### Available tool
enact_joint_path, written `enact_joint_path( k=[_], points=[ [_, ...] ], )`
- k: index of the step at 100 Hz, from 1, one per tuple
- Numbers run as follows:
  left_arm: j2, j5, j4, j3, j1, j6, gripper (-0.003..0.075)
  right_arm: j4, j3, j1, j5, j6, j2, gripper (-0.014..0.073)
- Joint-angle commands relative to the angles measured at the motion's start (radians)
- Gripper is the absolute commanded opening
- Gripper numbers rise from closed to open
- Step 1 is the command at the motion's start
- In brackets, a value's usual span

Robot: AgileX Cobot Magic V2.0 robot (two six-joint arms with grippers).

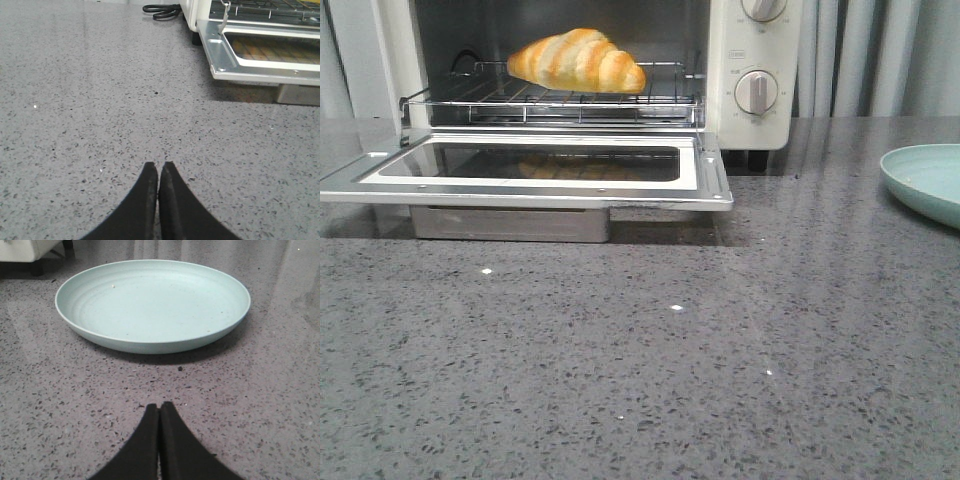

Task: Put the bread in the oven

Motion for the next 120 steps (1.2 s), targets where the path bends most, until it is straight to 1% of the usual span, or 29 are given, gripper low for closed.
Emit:
enact_joint_path(
  k=[1,24,41,120],
  points=[
    [-0.028,-0.068,0.005,0.02,0.012,0.022,-0.0021,-0.006,0.025,-0.006,-0.017,-0.007,-0.021,-0.0067],
    [-0.028,-0.069,0.001,0.02,0.052,0.028,-0.0021,-0.006,0.025,-0.006,-0.017,-0.007,-0.021,-0.0067],
    [-0.028,-0.071,-0.032,0.02,0.079,0.073,-0.0021,-0.006,0.025,-0.006,-0.017,-0.007,-0.021,-0.0067],
    [-0.028,-0.074,-0.034,0.02,0.079,0.073,-0.0021,-0.006,0.025,-0.006,-0.017,-0.007,-0.021,-0.0067]
  ],
)
